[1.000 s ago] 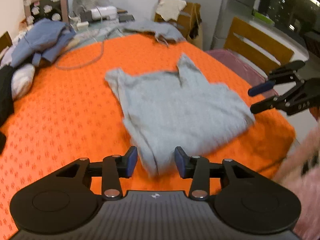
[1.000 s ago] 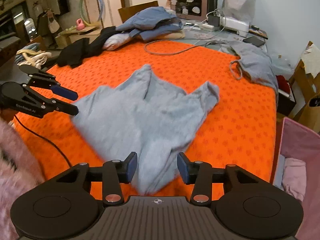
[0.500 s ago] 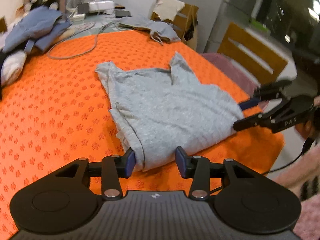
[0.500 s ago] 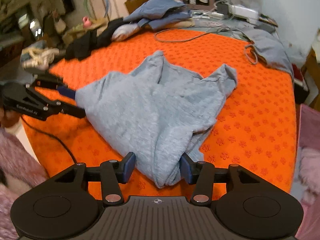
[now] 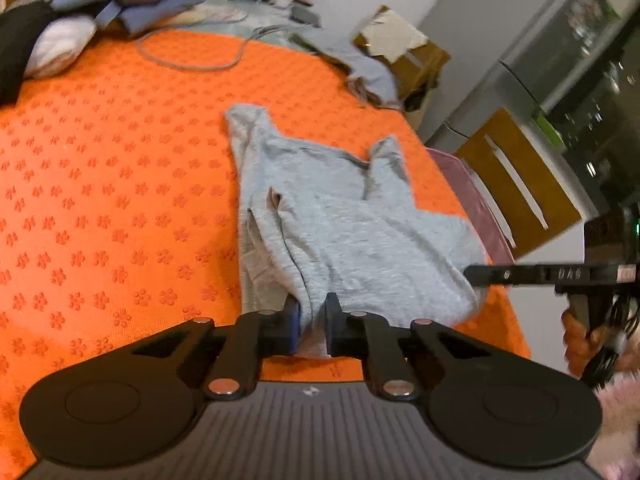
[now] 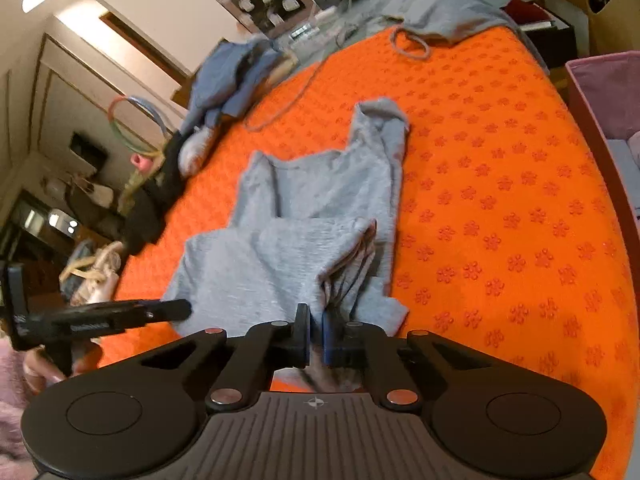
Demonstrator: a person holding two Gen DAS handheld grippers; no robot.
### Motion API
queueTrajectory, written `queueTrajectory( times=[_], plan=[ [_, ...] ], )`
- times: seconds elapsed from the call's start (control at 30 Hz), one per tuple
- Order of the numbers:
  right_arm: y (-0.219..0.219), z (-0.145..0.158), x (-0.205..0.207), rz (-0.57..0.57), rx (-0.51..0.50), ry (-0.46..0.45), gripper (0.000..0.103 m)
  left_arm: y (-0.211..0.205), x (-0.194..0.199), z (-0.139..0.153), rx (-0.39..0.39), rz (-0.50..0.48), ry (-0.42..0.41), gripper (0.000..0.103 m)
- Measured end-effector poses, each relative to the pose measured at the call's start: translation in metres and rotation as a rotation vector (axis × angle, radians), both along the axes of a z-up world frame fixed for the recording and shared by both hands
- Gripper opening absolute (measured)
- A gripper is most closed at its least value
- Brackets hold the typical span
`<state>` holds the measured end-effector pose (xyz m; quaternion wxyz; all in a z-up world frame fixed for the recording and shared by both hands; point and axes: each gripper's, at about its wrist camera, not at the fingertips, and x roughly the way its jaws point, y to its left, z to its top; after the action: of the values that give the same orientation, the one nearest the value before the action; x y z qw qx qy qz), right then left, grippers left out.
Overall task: Fold clothes
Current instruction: 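Pinch the grey garment hem with the left gripper while the right gripper pinches beside it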
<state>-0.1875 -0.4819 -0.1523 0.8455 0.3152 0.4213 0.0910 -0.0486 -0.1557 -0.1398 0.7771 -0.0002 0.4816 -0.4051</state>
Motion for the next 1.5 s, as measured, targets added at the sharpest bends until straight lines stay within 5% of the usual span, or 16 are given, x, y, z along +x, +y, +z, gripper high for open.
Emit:
queueTrajectory(
  times=[0.2, 0.37, 0.6, 0.83, 1.07, 1.37, 1.5],
  plan=[
    [0.009, 0.002, -0.017, -0.024, -0.021, 0.042, 0.008, -0.003, -0.011, -0.006, 0.088, -0.003, 0.024, 0.014],
    [0.01, -0.008, -0.006, -0.035, -0.093, 0.084, 0.017, -0.003, -0.003, -0.016, 0.118, 0.051, 0.029, 0.032],
    [0.038, 0.043, -0.003, 0.065, -0.468, -0.073, 0.02, -0.001, -0.019, 0.039, 0.077, 0.066, -0.272, 0.033],
    [0.066, 0.031, 0.026, 0.219, -0.521, -0.17, 0.02, -0.06, -0.026, 0.009, 0.17, -0.106, -0.388, 0.029],
    [0.06, -0.011, 0.043, 0.215, -0.58, -0.132, 0.019, -0.068, -0.001, -0.027, 0.203, -0.041, -0.341, 0.029],
    [0.042, 0.024, 0.006, 0.178, -0.541, -0.144, 0.022, -0.022, -0.013, 0.002, 0.145, -0.016, -0.305, 0.036],
    [0.039, 0.023, -0.019, 0.215, -0.499, -0.124, 0.045, -0.005, -0.036, 0.0, 0.157, -0.081, -0.288, 0.047]
  ],
)
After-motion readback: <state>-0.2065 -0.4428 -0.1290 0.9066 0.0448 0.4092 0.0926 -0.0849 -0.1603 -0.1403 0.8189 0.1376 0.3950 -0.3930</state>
